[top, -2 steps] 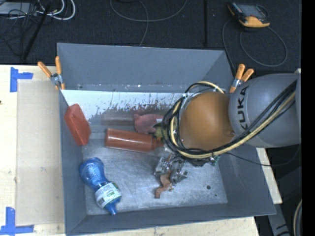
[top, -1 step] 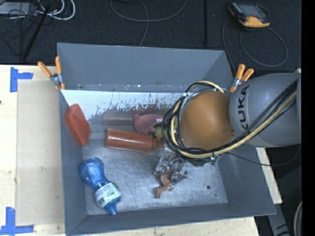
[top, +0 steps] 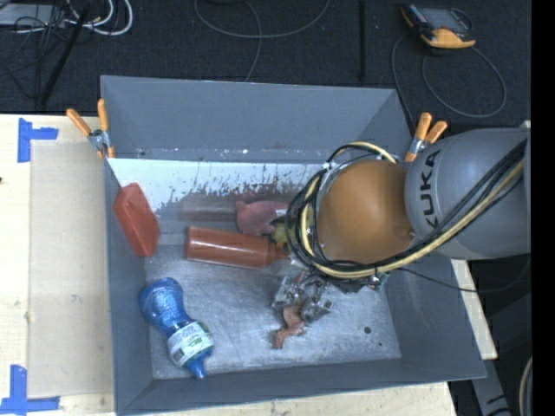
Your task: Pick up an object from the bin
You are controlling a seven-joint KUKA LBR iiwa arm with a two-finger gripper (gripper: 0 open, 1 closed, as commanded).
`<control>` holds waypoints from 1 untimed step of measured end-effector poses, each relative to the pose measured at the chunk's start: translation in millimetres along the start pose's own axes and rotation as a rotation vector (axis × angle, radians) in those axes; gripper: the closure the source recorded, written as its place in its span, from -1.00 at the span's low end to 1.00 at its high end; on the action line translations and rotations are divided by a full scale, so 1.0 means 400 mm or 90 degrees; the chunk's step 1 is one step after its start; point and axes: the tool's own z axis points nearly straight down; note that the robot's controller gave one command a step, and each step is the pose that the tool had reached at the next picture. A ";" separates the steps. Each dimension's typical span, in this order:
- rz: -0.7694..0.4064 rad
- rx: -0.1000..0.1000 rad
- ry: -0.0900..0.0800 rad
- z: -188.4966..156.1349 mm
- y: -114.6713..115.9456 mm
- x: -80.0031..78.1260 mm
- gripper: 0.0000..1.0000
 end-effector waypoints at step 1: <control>0.000 0.000 0.000 -0.009 0.000 -0.001 1.00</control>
Offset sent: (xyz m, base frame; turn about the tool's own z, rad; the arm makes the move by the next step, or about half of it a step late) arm 0.0001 0.0000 0.0597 0.0000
